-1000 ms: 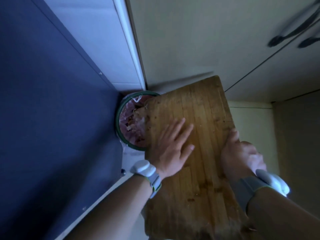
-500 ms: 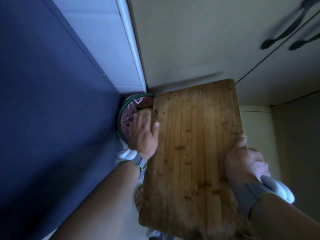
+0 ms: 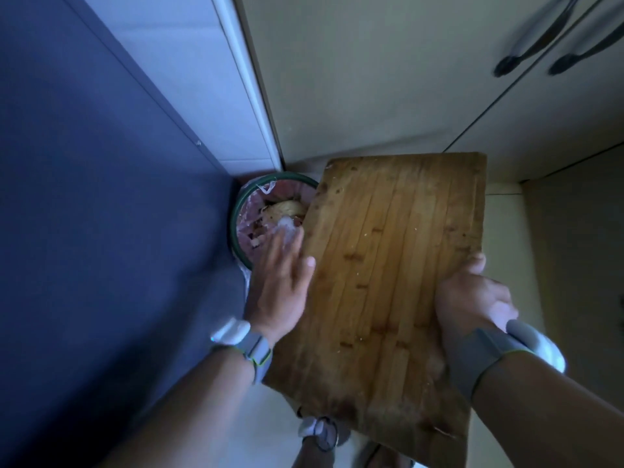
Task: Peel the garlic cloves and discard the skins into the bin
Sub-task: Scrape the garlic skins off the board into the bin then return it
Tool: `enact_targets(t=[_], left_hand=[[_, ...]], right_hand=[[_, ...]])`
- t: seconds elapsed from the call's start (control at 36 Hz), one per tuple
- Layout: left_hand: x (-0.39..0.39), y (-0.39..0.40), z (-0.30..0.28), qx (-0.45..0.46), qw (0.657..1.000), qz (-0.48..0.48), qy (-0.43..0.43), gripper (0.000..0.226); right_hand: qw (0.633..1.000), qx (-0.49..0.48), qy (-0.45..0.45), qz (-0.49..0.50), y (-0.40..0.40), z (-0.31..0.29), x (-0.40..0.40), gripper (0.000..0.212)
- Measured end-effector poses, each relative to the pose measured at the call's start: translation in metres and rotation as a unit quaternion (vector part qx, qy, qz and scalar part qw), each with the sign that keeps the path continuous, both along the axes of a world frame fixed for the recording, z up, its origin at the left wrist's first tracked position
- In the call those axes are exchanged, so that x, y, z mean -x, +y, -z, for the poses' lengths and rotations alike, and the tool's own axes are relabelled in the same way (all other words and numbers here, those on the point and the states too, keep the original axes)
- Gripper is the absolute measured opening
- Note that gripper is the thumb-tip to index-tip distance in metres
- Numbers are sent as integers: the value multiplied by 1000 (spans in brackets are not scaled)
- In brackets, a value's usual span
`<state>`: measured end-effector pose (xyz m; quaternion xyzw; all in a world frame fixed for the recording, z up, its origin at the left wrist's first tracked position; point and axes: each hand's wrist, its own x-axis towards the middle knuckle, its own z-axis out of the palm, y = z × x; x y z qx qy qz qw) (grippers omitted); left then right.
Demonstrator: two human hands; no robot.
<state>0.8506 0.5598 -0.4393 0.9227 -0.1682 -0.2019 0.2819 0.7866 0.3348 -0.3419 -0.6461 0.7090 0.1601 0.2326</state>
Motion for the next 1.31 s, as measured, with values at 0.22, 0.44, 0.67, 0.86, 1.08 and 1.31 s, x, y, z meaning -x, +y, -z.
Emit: enact_targets(t=[0.22, 0.44, 0.67, 0.86, 1.08, 1.31], left_hand=[[-6, -1, 29, -126, 977, 167, 31, 61], [-61, -30, 6, -71, 991, -14, -113, 58], [4, -149, -14, 45, 934, 338, -102, 52], [-30, -85, 28, -70, 980, 185, 1, 64], [-69, -1, 57, -240, 964, -70, 90, 76], [-54, -98, 16, -24, 966, 242, -86, 60]], right_hand=[[999, 0, 5, -36, -13, -8, 1, 79], [1000, 15, 2, 4, -14, -2, 0, 82], [1000, -7, -28, -13, 4, 5, -10, 75], [1000, -14, -6, -22, 7, 11, 1, 81], [999, 7, 18, -37, -9, 11, 20, 79], [998, 1, 17, -67, -3, 2, 21, 79]])
